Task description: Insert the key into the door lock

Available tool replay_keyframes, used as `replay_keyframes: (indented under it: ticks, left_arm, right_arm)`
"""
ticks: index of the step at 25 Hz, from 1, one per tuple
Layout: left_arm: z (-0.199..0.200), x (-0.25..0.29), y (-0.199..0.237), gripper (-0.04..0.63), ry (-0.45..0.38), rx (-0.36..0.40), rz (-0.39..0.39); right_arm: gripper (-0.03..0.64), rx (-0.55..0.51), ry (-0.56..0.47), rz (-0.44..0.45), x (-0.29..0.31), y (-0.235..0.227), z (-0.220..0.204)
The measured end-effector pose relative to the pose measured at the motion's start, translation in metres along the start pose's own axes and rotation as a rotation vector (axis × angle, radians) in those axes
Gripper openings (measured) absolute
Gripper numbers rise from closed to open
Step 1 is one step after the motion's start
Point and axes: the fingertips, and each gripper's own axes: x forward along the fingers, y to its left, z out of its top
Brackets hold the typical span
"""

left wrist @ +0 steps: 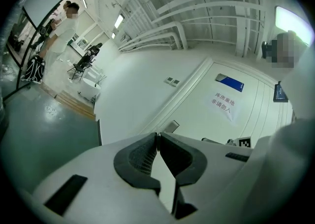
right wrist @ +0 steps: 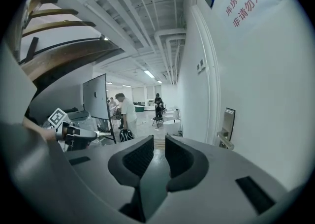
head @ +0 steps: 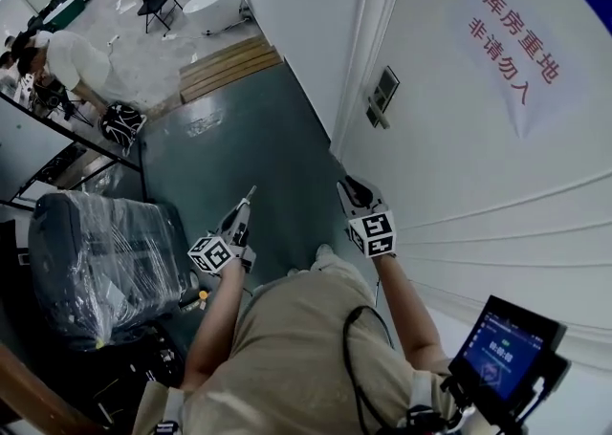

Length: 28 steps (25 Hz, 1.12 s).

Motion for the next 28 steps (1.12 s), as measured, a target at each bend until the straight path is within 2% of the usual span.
replay_keyframes:
  ticks: [3, 7, 19, 28]
  left_arm:
    - [0.005, 0.015, -0.003, 0.034, 0.010, -0.012, -0.014]
    - [-0.005, 0.072, -0.020, 0.034, 0.028, -0.027, -0.014]
    - [-0.015, 0.141, -0.028, 0.034, 0.031, -0.072, -0.045]
    - [-0.013, 0.174, -0.032, 0.034, 0.079, -0.091, -0.077]
  right_arm:
    - [0.078, -0.028, -0.010, -0.020, 0.004, -0.009, 0.012]
    - [0.078, -0.104, 0.004, -0.011, 0.010, -0.058, 0.012]
    - [0.078, -0.100, -0.008, -0.038, 0.016, -0.116, 0.012]
    - [0.078, -0.058, 0.009, -0.079, 0.016, -0.139, 0.009]
